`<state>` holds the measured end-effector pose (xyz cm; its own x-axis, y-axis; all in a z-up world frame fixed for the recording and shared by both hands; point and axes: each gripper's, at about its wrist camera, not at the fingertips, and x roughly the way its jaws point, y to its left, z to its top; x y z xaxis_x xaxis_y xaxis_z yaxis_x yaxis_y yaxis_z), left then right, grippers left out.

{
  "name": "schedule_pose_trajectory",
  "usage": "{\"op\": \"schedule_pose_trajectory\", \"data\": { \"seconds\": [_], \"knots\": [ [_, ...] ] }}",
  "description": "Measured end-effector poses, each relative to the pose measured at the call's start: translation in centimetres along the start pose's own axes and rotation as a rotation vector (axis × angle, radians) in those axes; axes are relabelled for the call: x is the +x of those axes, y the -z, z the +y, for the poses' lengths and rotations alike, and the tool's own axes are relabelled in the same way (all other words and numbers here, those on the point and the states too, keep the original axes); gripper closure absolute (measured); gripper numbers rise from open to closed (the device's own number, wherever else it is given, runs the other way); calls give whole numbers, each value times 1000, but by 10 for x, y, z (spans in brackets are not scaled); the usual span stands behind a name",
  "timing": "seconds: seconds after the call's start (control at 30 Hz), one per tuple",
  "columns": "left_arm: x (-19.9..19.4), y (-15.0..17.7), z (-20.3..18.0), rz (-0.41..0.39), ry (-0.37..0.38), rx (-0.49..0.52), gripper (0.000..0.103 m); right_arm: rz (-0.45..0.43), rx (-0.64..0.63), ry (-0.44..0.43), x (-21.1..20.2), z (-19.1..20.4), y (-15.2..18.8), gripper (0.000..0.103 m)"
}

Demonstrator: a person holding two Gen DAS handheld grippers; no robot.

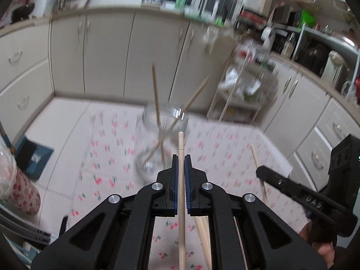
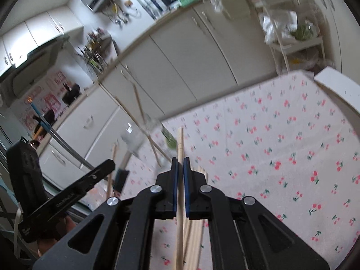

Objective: Organize utensils
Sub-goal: 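Lift the held sticks upright with both tools and carry them above the jar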

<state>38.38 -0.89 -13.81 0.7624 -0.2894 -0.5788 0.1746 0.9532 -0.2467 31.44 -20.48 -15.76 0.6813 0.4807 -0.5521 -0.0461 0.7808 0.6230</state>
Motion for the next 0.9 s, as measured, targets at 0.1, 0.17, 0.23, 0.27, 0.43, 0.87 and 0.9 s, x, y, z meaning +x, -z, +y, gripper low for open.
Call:
{"op": "schedule_pose_trajectory", "data": {
  "seconds": [0.1,0.17,0.23,0.27,0.43,0.87,0.9],
  "knots": [
    [-17,-15,-7,-79,-3,7,98,-63,-23,-9,-15,12,-8,97],
    [-25,-23,-10,-112,-6,5,98,-103,-39,-14,-23,20,-12,97],
    [-31,-28,-16,-134,-6,5,98,-136,-50,-21,-30,27,-16,97],
    [-34,-30,-17,-145,-7,4,98,-149,-55,-23,-34,28,-18,97],
    [-42,-41,-24,-179,-1,5,98,-202,-56,-36,-44,34,-28,97],
    [-54,-71,-2,-349,15,-88,98,-364,-55,-99,-46,56,-64,97],
    [-56,-74,2,-365,16,-99,98,-383,-50,-109,-46,58,-68,97]
  ]
}}
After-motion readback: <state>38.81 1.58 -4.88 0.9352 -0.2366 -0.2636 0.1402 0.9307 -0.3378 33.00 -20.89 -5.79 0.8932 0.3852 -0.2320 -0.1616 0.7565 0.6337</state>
